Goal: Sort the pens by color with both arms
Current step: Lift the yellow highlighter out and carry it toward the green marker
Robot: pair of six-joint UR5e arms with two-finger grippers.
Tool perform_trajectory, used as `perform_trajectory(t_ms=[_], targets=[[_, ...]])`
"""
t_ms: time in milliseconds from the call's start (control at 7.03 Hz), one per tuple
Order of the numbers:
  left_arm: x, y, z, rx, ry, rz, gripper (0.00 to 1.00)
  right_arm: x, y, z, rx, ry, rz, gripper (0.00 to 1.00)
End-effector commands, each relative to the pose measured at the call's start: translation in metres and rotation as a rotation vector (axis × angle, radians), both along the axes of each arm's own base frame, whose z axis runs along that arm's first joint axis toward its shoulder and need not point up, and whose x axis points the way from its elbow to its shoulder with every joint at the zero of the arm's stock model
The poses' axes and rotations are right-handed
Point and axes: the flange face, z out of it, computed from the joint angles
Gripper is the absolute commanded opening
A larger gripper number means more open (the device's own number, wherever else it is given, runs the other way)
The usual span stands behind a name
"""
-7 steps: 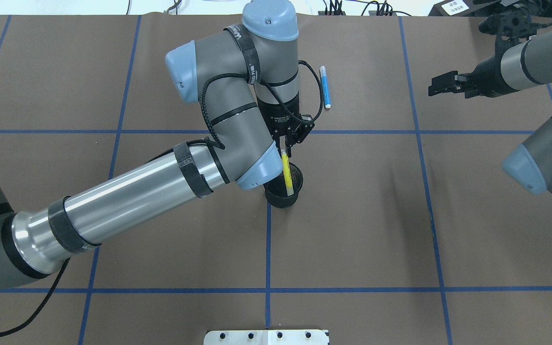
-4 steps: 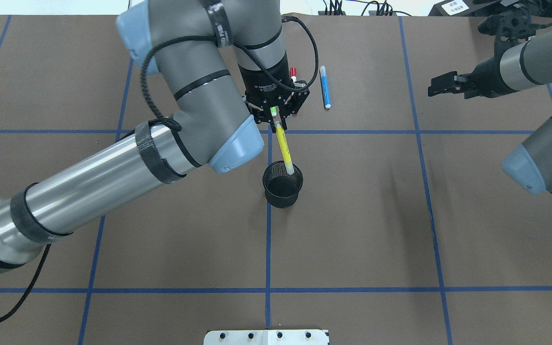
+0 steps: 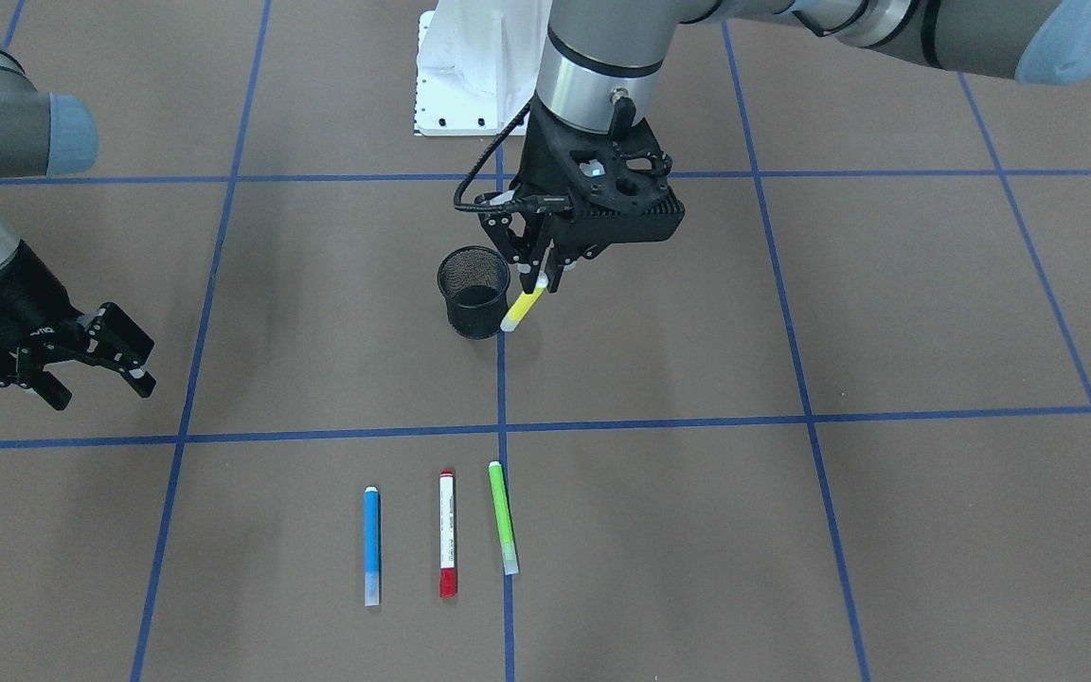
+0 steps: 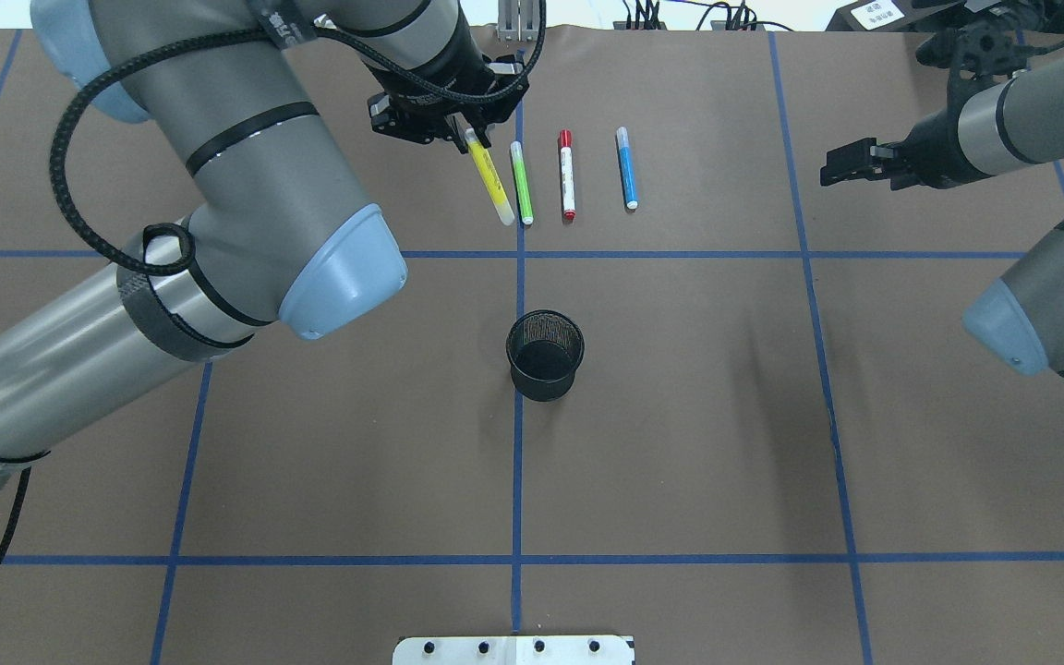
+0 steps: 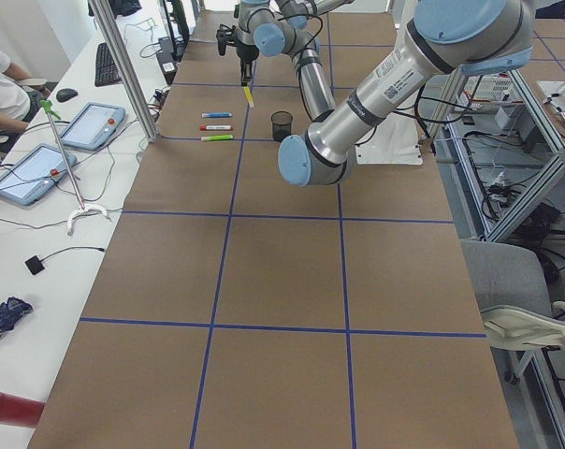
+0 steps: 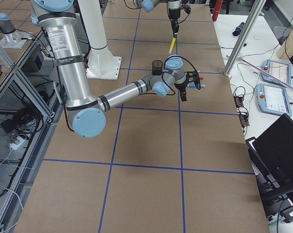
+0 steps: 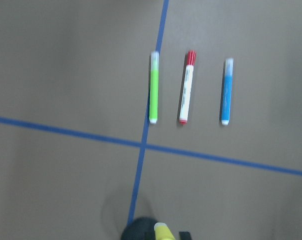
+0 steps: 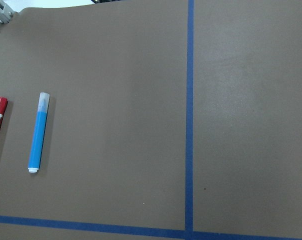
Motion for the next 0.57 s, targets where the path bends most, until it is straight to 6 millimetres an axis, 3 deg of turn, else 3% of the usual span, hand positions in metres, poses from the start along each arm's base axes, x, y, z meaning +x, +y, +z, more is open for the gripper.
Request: perform_trajectory(t_ms=[0,142,427], targets=[[-0.007,-0.030,0.063,0.135,-0.069,-0.216,0.00,0.000,-0.001,0.002,0.002,0.007,0.008,0.99],[0.008,-0.049,0.084,0.147,-0.160,-0.301,0.00,-0.002,-0.001,-0.001,0.009,0.009,0.012,0.99],[0.078,-0.046,0.122,0.277,-0.226,-0.446,0.00,-0.013,0.000,-0.002,0.036,0.043,0.044,0.99]])
